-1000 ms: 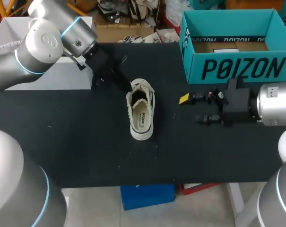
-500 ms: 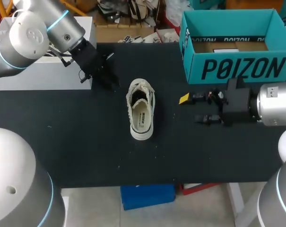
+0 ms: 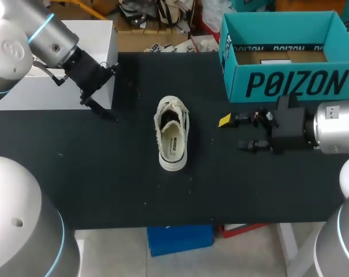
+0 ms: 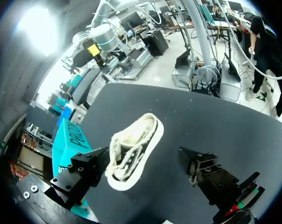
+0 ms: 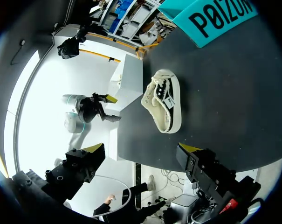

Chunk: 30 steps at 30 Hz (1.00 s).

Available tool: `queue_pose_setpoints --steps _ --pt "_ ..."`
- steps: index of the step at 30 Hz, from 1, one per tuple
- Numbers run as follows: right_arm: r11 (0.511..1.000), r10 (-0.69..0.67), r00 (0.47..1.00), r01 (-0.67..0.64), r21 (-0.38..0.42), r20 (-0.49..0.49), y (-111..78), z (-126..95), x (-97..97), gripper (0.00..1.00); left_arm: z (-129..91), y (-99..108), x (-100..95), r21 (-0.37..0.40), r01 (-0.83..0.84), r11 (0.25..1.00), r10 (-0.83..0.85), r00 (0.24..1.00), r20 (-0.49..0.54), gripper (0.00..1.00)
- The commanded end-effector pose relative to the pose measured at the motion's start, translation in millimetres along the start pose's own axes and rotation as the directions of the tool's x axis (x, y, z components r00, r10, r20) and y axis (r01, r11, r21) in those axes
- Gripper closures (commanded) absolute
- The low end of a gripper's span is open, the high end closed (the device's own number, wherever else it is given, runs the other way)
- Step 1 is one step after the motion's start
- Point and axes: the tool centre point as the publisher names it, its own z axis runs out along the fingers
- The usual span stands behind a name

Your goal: Take the shoe out of the shoebox, open the shoe tongue, remove and reinsert the insole, then place the shoe into the shoebox

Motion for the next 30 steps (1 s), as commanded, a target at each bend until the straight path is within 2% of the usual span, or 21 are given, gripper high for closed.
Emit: queue_pose_setpoints --steps 1,3,6,8,11,16,25,30 --pt "1.0 0.001 1.0 -0.001 0.0 0.002 0.0 0 0.6 0.0 1 0 -0.1 -0.005 0.0 1.0 0.0 1.0 -0.002 0.0" --pt "1.0 0.001 1.0 -0.001 0.0 0.002 0.0 0 0.6 0.0 1 0 -0.1 -0.005 0.0 1.0 0.0 1.0 -0.002 0.0" --pt "1.0 0.001 1.0 -0.001 0.0 0.002 0.0 0 0.6 0.0 3 0 0.8 0.048 0.147 0.988 -0.151 0.985 0.087 0.0" --pt "1.0 0.001 1.0 -0.001 0.0 0.002 0.0 0 0.6 0.0 6 1 2.6 0.073 0.274 0.959 -0.281 0.953 0.112 0.0" --pt "1.0 0.001 1.0 -0.001 0.0 0.002 0.0 0 0.6 0.0 9 -3 10.4 0.117 0.376 0.919 -0.388 0.914 0.114 0.0" --pt "1.0 0.001 1.0 -0.001 0.0 0.002 0.0 0 0.6 0.0 -2 -7 22.4 0.158 0.523 0.837 -0.544 0.826 0.146 0.0" --pt "1.0 0.001 1.0 -0.001 0.0 0.002 0.0 0 0.6 0.0 -35 -13 33.9 0.062 0.682 0.729 -0.68 0.71 0.185 0.0" --pt "1.0 0.001 1.0 -0.001 0.0 0.002 0.0 0 0.6 0.0 -45 -11 41.8 0.06 0.729 0.682 -0.724 0.661 0.197 0.0"
